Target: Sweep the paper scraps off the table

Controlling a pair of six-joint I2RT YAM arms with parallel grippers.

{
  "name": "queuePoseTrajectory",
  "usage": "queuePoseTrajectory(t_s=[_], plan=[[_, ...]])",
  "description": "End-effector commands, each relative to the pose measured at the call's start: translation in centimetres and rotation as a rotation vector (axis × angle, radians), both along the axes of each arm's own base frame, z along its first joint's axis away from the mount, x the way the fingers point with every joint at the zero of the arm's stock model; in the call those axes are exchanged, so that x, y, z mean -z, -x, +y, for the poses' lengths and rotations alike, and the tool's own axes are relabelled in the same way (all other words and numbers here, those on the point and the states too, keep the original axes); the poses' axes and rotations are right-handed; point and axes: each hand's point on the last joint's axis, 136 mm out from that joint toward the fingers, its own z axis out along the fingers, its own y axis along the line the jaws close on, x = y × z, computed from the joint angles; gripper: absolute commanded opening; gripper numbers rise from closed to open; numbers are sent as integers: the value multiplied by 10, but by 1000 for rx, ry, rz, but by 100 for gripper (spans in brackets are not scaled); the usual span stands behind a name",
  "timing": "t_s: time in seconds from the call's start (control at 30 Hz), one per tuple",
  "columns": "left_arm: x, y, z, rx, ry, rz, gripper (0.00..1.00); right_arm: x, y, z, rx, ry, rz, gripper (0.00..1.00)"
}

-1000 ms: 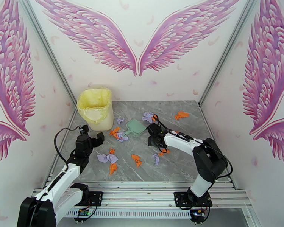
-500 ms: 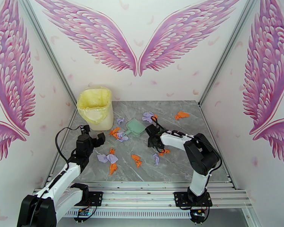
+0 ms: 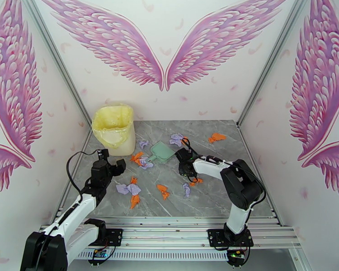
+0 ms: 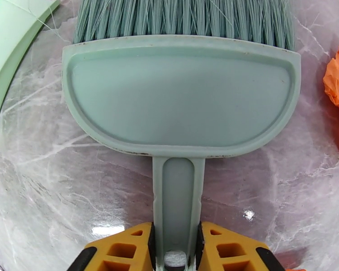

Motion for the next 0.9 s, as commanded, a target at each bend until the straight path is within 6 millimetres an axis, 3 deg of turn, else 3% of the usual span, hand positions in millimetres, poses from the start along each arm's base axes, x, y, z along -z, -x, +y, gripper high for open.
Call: queuePoseTrajectory(t_s=[0.0, 0.2, 0.37, 0.67, 0.87], plan=[[-12, 0, -19, 77, 56, -12, 81, 7, 4, -4, -32, 14, 10, 24], [-46, 18, -61, 212, 177, -51, 76, -47, 5, -15, -77, 45, -82, 23], [-80, 32, -110, 351, 286, -64, 72, -96, 21, -17, -150, 57, -167, 23], [-101, 49, -191, 553, 525, 15, 71, -160, 58, -2, -289, -9, -372, 23], [-106, 56, -244, 644, 636, 56, 71, -179, 73, 7, -340, -80, -453, 23]])
